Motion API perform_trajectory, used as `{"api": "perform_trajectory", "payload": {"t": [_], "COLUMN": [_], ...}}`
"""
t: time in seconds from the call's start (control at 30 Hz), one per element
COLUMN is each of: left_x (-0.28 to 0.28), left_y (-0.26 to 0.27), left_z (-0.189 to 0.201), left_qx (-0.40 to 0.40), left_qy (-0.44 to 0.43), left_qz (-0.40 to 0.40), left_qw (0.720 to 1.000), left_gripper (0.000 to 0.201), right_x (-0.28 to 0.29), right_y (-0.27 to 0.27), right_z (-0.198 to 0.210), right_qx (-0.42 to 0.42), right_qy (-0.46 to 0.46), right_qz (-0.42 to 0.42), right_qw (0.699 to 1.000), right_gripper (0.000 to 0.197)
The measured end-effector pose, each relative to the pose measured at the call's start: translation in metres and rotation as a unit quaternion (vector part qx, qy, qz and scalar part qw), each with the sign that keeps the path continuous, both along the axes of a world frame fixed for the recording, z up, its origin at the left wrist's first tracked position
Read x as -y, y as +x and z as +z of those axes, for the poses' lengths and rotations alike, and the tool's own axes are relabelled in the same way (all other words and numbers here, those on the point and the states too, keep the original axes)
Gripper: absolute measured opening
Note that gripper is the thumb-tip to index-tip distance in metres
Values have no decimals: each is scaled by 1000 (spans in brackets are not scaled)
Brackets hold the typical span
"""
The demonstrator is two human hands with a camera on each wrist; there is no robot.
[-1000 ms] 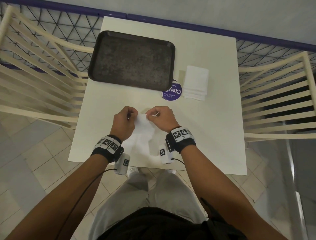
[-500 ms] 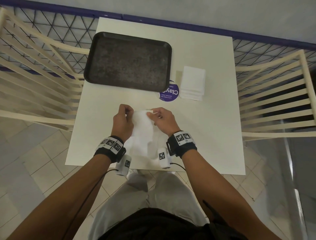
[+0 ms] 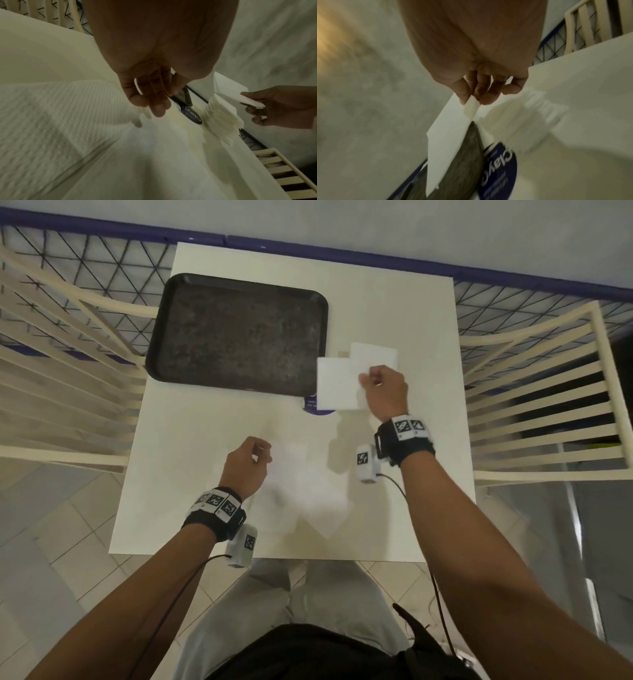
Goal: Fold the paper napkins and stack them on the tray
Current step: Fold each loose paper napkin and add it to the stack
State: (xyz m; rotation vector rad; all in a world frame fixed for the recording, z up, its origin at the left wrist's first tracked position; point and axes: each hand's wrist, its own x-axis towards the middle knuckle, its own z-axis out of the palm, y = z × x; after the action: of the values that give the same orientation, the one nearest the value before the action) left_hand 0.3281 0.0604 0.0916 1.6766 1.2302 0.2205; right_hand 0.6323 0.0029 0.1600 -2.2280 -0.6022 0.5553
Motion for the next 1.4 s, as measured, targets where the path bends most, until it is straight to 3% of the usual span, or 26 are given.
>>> {"api": "perform_trajectory", "payload": {"t": [0.17,0.3,0.5,0.67,0.83,0.93,1.1,1.27,1.4], "left_x": [2,3,-1,0,1,2,0,-8,-12], "left_y": [-6,-6,0,1,-5,-7,-11,-20,-27], "left_z": [-20,-25,-24,-25,-27,-22,-3,8,11], "left_qx": [-103,-137,-152,-159,-144,-120,-34,32,61], "left_qy": [16,3,-9,3,26,38,20,26,21], "left_qz": [-14,15,36,37,15,9,36,57,79], "left_qw": [994,990,988,987,989,992,999,998,995], "left_gripper": [7,22,39,30,12,13,12,14,15], "right_x": [-11,-15,-17,-9,4,13,25,31,35], "right_y": [59,76,75,47,-14,-56,-111,-140,-152], "right_z": [-1,-9,-20,-23,-29,-35,-57,-61,-61], "right_qx": [20,21,-2,61,112,66,-50,-142,-150], "right_qy": [-39,-68,-77,-12,83,88,15,-93,-70], "right_qz": [-42,-47,-93,-153,-92,-35,95,191,217], "right_qw": [998,996,993,986,986,993,994,967,962], "right_gripper": [26,27,31,34,28,23,22,49,35]}}
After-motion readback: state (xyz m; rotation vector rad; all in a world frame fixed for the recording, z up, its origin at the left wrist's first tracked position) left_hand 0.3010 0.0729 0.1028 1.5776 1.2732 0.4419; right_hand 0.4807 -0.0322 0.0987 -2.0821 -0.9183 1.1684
